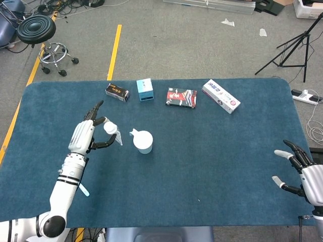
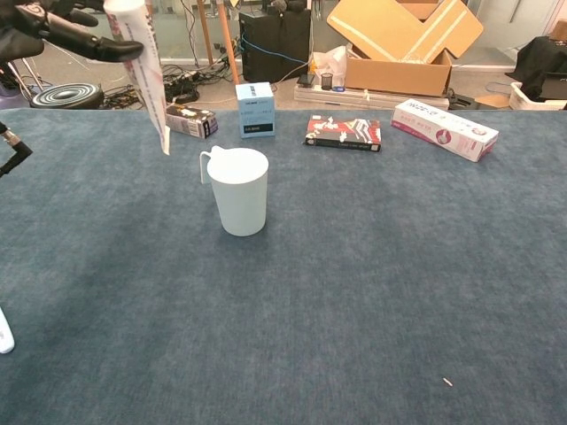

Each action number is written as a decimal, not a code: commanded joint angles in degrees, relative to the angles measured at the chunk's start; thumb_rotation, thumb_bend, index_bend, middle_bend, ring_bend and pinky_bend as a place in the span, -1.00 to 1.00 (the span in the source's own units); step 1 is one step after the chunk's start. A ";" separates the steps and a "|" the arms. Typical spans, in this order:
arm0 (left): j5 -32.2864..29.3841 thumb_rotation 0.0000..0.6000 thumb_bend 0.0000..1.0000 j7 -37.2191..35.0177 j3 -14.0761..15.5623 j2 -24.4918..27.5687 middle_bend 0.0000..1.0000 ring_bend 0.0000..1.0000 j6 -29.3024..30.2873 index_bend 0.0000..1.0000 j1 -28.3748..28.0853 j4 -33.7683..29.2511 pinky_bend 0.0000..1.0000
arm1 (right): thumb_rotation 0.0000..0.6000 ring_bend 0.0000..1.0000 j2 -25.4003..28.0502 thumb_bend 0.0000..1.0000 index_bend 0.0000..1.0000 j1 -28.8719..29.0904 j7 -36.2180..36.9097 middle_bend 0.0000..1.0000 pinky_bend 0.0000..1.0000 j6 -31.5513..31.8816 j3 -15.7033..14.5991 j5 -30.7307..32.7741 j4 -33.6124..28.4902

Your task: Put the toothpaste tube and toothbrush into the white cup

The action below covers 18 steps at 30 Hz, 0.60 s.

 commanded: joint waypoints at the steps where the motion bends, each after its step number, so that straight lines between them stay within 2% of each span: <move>1: -1.32 1.00 -0.12 1.07 -0.83 -1.87 -0.98 -1.00 0.59 0.32 -1.61 0.27 -1.00 | 1.00 -0.69 0.04 -0.75 -0.40 0.01 0.09 -0.72 0.02 0.03 -0.06 -0.12 0.04; 18: -4.83 1.00 -0.09 1.92 -1.98 -9.17 -0.97 -1.00 0.75 0.34 -6.71 6.03 -1.00 | 1.00 -0.69 0.03 -0.75 -0.40 0.22 -0.02 -0.72 0.02 -0.19 -0.61 -0.99 -0.03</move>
